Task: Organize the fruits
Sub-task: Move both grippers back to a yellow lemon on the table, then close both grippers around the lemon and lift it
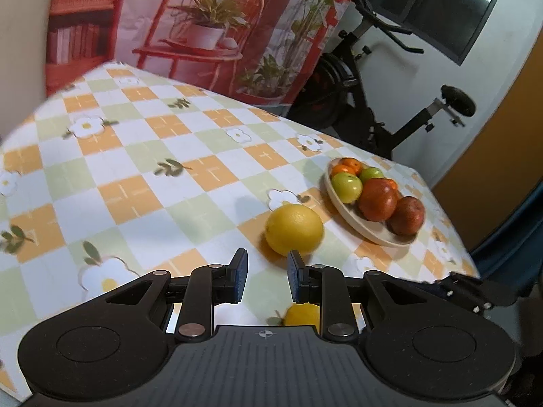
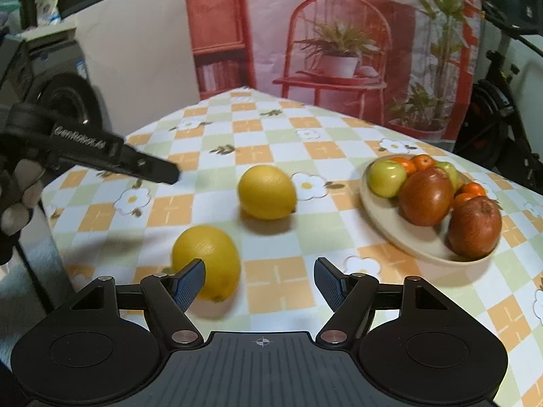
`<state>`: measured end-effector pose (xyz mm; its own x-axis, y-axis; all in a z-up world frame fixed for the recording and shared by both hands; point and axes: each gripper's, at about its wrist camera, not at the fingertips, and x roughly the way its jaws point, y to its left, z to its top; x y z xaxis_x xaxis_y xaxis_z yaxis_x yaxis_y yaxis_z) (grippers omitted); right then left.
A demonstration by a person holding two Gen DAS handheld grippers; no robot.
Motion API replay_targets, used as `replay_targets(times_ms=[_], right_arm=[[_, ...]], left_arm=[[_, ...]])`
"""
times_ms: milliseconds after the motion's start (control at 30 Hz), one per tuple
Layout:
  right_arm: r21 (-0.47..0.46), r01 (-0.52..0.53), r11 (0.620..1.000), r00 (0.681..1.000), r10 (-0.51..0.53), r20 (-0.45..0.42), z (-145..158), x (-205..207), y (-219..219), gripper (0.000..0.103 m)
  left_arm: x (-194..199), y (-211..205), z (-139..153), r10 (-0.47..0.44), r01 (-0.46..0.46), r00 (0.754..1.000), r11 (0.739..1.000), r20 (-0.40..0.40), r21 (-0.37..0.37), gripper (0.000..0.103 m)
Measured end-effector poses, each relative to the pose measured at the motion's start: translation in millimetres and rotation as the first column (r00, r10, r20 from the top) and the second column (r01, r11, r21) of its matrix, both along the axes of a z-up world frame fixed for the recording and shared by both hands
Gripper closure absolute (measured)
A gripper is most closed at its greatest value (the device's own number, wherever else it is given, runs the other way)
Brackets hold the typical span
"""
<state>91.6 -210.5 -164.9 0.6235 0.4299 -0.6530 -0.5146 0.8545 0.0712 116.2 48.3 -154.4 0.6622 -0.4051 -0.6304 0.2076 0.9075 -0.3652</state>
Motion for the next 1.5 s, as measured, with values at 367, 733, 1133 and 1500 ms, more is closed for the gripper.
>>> replay_targets(times_ms=[367,733,1133,1500], right_arm=[[-0.063,-0.126,0.99,0.991,0.123,-0.054,-15,1,28,0.041],[-0.07,-0.154,0.986,0.986,0.149,-0.078,-25,12,36,0.052],[0.076,-0.078,0.994,0.99,0.086,-0.113,-32,13,12,0.055],[0.116,-0.056,0.992,0.993,0.067,-0.094,-35,7,8,0.055]], left_arm=[[8,2,-31,-0.029,0.013,0.994,0.988,-0.101,-0.154,0.077],[10,-11,-39,-0.095,0.066,0.987,0.975,-0.129,-0.214,0.077],[12,-34,-37,-0.13,0.112,0.986,0.98,-0.105,-0.166,0.074],[10,-28,-44,-0.112,0.084,0.987,0.973,-0.119,-0.213,0.065]])
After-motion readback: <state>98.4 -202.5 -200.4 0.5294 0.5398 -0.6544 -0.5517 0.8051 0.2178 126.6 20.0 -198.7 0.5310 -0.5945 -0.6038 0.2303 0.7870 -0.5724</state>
